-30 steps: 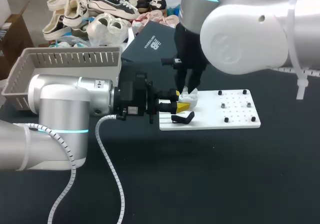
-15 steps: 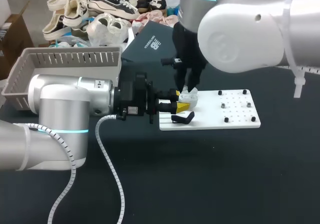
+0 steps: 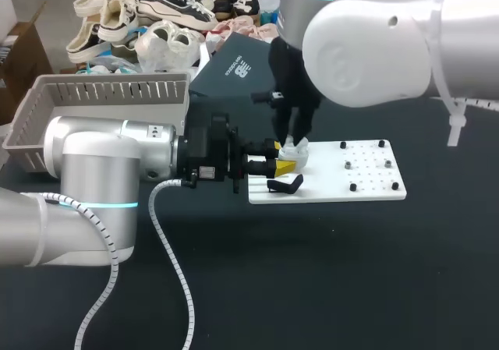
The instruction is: Pick up each earbud case from the left stands, insert the matching earbuds, close the lid, and place the case in the box.
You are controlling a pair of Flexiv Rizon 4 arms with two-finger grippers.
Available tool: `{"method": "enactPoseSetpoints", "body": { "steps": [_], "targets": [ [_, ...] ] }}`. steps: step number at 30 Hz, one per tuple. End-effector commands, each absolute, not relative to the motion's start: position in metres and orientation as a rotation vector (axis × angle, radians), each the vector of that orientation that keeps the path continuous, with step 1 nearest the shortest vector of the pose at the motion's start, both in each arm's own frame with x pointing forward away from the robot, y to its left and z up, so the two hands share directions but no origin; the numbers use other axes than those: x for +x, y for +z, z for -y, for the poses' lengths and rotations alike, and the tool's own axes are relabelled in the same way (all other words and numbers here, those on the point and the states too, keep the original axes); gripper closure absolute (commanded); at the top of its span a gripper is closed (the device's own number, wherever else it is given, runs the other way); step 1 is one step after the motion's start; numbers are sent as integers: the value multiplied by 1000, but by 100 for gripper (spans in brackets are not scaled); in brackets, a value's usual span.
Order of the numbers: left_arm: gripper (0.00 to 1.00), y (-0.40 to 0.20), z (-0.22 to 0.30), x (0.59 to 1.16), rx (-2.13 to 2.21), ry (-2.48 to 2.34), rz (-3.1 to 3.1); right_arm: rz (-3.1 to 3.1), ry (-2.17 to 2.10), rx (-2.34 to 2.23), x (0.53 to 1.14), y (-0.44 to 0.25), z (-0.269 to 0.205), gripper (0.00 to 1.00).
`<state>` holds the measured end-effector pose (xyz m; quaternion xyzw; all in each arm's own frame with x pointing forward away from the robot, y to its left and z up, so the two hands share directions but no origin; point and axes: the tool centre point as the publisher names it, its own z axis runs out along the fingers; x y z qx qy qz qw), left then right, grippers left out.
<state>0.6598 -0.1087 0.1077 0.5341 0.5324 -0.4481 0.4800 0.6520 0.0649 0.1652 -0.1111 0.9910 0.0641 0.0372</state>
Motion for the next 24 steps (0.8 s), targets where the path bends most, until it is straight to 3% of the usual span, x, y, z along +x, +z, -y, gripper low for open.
{"method": "enactPoseSetpoints", "body": {
  "steps": [1, 24],
  "targets": [
    [100, 108, 109, 659, 1300, -1090, -1299, -3048, 196, -331, 654, 163, -64, 100],
    [100, 108, 109, 659, 1300, -1090, -1299, -3051, 238, -318, 651, 160, -64, 100]
  ]
}}
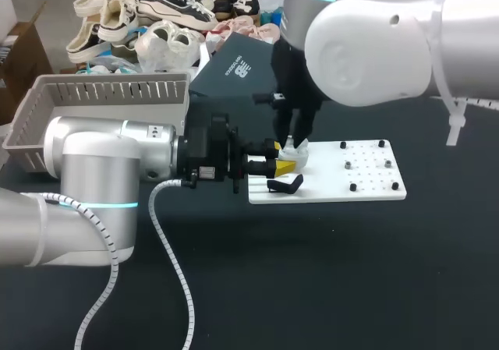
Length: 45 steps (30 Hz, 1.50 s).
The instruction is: Pick up each earbud case from the left stands, insert the matching earbuds, close the lid, and place the case in the box.
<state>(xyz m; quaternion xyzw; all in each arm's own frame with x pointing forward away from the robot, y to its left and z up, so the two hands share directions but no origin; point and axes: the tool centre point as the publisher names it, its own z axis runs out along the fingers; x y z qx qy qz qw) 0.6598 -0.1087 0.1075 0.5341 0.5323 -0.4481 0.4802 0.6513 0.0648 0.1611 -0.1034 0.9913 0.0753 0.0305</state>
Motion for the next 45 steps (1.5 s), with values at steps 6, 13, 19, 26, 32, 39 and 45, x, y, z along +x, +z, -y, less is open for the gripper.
{"method": "enactPoseSetpoints", "body": {
  "steps": [6, 13, 19, 26, 32, 39, 45],
  "targets": [
    [100, 108, 109, 659, 1300, -1090, -1299, -3054, 243, -317, 651, 159, -66, 100],
    [100, 108, 109, 659, 1300, -1090, -1299, -3060, 244, -313, 652, 156, -67, 100],
    [100, 108, 109, 659, 1300, -1090, -1299, -3065, 248, -296, 654, 153, -67, 100],
    [100, 108, 109, 659, 1300, -1090, -1299, -3068, 238, -302, 654, 152, -70, 79],
    [100, 108, 109, 659, 1300, -1090, -1299, -3063, 227, -303, 653, 153, -71, 70],
    [100, 108, 109, 659, 1300, -1090, -1299, -3048, 198, -295, 651, 156, -71, 62],
    [100, 108, 109, 659, 1300, -1090, -1299, -3035, 174, -283, 647, 159, -68, 60]
  ]
}}
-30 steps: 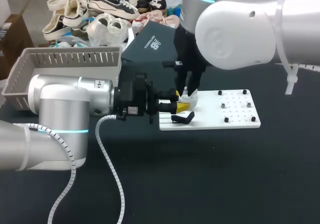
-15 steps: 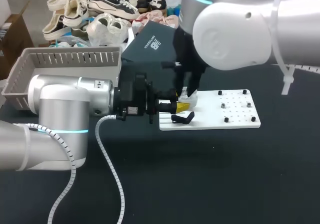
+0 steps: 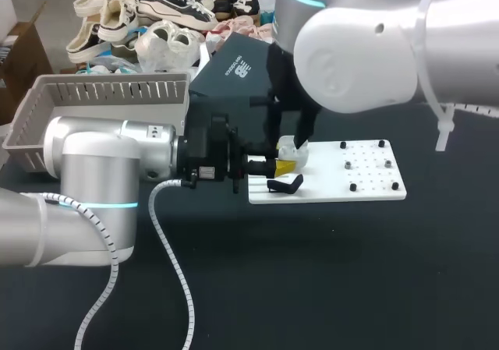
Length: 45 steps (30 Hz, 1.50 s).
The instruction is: Pick up each earbud case from the left stands, insert the matching earbuds, close the lid, and place the case in the box.
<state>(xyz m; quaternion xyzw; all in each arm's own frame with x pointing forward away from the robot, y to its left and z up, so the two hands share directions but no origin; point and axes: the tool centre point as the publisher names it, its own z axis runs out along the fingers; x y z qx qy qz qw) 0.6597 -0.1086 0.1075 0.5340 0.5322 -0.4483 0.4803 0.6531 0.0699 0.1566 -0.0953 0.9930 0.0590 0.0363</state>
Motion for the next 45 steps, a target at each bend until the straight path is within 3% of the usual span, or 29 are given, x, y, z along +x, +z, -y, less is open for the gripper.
{"method": "enactPoseSetpoints", "body": {
  "steps": [1, 6, 9, 10, 28, 45],
  "targets": [
    [100, 108, 109, 659, 1300, -1090, -1299, -3032, 172, -282, 646, 160, -67, 60],
    [100, 108, 109, 659, 1300, -1090, -1299, -3012, 180, -187, 650, 169, -57, 52],
    [100, 108, 109, 659, 1300, -1090, -1299, -3008, 186, -51, 661, 172, -49, 2],
    [100, 108, 109, 659, 1300, -1090, -1299, -3005, 189, 1, 665, 172, -46, 0],
    [100, 108, 109, 659, 1300, -1090, -1299, -2992, 158, 407, 708, 151, -19, 0],
    [100, 108, 109, 659, 1300, -1090, -1299, -3030, 58, 388, 693, 141, 1, 0]
  ]
}}
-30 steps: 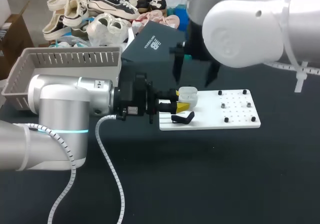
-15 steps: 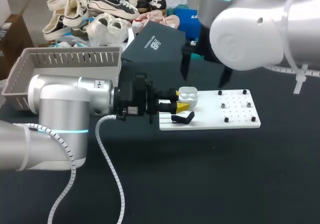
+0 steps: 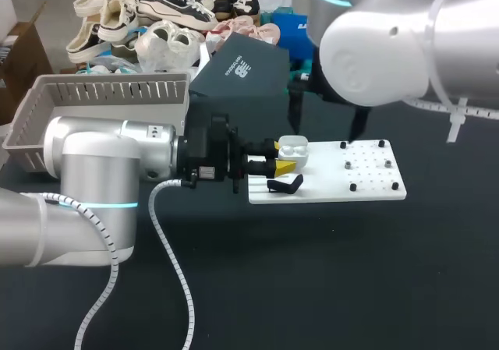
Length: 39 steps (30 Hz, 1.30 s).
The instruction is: Pick up each earbud case from the left stands, insert the matching earbuds, close the lid, and place the case in the box.
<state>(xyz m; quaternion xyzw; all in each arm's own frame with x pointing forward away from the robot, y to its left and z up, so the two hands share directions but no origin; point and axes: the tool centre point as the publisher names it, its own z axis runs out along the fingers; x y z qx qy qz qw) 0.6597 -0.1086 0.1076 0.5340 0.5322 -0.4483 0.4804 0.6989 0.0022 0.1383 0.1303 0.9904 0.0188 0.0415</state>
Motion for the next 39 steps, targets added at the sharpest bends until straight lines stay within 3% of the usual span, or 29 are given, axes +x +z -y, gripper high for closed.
{"method": "enactPoseSetpoints", "body": {
  "steps": [1, 24, 39],
  "targets": [
    [100, 108, 109, 659, 1300, -1090, -1299, -3032, 58, 383, 692, 141, 1, 0],
    [100, 108, 109, 659, 1300, -1090, -1299, -3057, 76, 251, 667, 147, 0, 0],
    [100, 108, 109, 659, 1300, -1090, -1299, -2924, 127, 213, 652, 196, 50, 0]
  ]
}}
